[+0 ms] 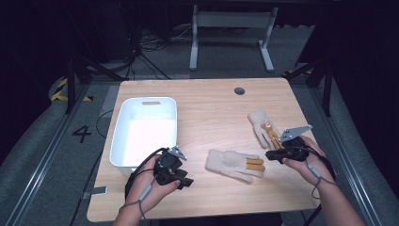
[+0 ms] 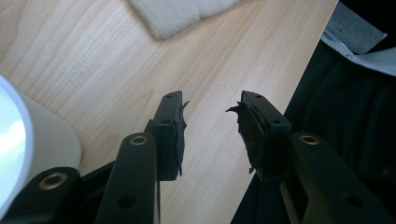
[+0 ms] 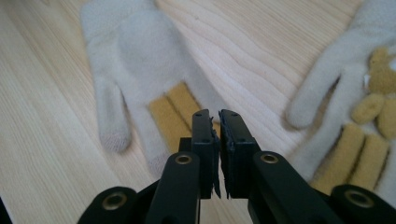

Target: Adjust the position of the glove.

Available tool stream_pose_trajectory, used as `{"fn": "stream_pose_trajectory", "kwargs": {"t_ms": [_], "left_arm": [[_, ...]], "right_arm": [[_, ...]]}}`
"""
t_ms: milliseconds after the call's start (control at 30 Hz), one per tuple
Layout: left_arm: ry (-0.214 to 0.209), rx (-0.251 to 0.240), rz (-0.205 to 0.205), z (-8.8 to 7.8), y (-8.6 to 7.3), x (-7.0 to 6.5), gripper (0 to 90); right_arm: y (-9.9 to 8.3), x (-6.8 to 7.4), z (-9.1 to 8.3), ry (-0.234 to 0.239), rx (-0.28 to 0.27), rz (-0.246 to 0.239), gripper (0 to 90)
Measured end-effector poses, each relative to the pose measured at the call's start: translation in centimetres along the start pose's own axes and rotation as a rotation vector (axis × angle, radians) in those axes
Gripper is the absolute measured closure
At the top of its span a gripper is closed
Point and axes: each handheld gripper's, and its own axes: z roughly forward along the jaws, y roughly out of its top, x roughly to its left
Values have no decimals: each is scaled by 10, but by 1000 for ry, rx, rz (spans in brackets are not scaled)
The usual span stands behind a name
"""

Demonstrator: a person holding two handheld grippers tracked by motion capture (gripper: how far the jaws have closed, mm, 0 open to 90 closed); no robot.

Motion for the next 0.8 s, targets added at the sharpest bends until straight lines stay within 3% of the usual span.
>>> {"fn": "stream_pose_trajectory", "kwargs": {"t_ms": [67, 133, 200, 267, 467, 600, 733, 767, 800], "left_arm": [[1, -22, -7, -1, -1, 0, 608], [6, -26, -15, -3, -1, -1, 545], [20, -63, -17, -5, -1, -2, 522], [5, -80, -9, -6, -3, -4, 512], [10, -77, -20, -8, -8, -8, 492], [21, -74, -28, -9, -13, -9, 492], [25, -74, -37, -8, -14, -8, 492], [28, -77, -40, -7, -14, -8, 492], [28, -77, -40, -7, -14, -8, 493]], "right_arm": [[3, 0, 3, 1, -11, -2, 865], [5, 0, 5, 3, -17, 2, 869], [9, 0, 13, -3, -18, -7, 875], [12, -1, 19, 5, -23, -4, 876], [19, -5, 34, 6, -19, 12, 880], [25, -7, 56, -1, 12, 15, 881], [32, 2, 66, 19, 6, -2, 880], [40, 15, 73, 48, -6, -35, 876], [40, 15, 73, 48, -6, -35, 876]]}}
